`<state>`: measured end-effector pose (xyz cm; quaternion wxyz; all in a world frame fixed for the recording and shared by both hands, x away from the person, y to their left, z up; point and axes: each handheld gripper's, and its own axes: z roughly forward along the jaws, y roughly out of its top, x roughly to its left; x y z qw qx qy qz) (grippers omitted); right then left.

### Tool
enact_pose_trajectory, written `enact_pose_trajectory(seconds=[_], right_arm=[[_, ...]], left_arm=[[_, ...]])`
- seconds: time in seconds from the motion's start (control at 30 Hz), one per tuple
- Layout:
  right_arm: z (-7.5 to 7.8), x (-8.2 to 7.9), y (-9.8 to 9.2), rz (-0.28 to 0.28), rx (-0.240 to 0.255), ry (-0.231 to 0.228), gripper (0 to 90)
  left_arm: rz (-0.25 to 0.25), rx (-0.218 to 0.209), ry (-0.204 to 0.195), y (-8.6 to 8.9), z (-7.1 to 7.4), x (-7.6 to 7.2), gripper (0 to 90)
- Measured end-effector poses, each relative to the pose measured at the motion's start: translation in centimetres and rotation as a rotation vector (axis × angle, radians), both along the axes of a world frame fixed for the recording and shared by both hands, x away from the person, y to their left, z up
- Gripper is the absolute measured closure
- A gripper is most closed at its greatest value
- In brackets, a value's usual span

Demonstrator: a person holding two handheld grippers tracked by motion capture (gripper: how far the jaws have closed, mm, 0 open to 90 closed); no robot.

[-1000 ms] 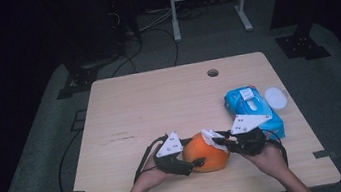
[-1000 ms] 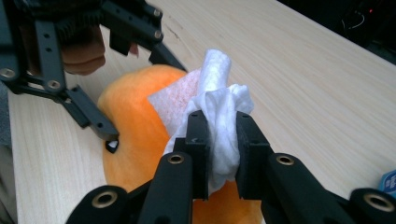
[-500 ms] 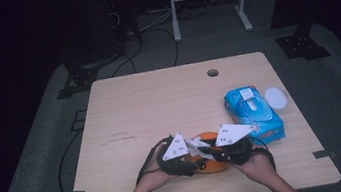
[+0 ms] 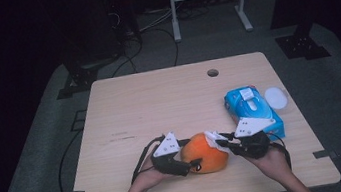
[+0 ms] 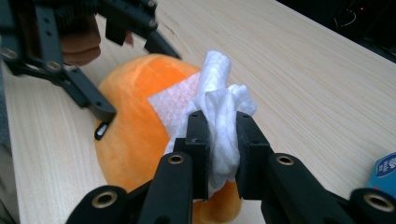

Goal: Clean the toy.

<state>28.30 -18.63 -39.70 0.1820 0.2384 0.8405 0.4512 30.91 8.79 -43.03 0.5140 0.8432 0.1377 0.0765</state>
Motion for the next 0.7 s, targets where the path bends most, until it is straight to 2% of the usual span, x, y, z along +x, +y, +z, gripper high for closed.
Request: enact_pose_trajectory(seconds=[0.03, 0.1, 0.2, 0.27, 0.33, 0.4, 0.47, 0.53, 0.6, 0.7], right_arm=[[0.0, -0.1, 0.2, 0.004, -0.001, -0.004, 77.1], [0.2, -0.3, 0.7, 0.017, 0.003, -0.009, 77.0], [0.2, -0.6, 1.3, 0.022, -0.023, -0.034, 77.0], [0.2, -0.4, 1.1, 0.023, -0.022, -0.030, 77.0], [0.3, -0.3, 0.7, 0.010, -0.031, -0.031, 77.0], [0.1, -0.2, 0.3, -0.010, -0.045, -0.038, 77.0], [-0.2, 0.0, -0.5, -0.032, -0.042, -0.025, 77.0], [-0.3, 0.0, -0.9, -0.051, -0.054, -0.029, 77.0], [-0.3, 0.1, -1.0, -0.052, -0.040, -0.026, 77.1], [0.0, -0.4, -0.1, -0.020, -0.019, -0.032, 77.0]], left_arm=[[0.005, -0.013, 0.003, 0.0, 0.1, 0.1, 18.9], [0.009, 0.002, -0.006, -0.1, 0.2, 0.1, 20.2], [0.012, 0.021, -0.024, 0.2, 0.0, 0.0, 30.1], [0.020, 0.022, -0.022, 0.4, -0.2, -0.1, 33.3], [0.025, 0.027, -0.024, 0.5, -0.3, -0.1, 34.2], [0.033, 0.018, -0.009, 0.8, -0.6, 0.0, 34.4], [0.041, 0.003, 0.006, 1.0, -0.9, 0.1, 34.4], [0.047, 0.007, 0.009, 1.1, -0.9, 0.2, 34.3], [0.049, 0.005, 0.013, 1.0, -1.0, 0.2, 34.0], [0.054, 0.008, 0.014, 1.0, -1.1, 0.1, 33.5]])
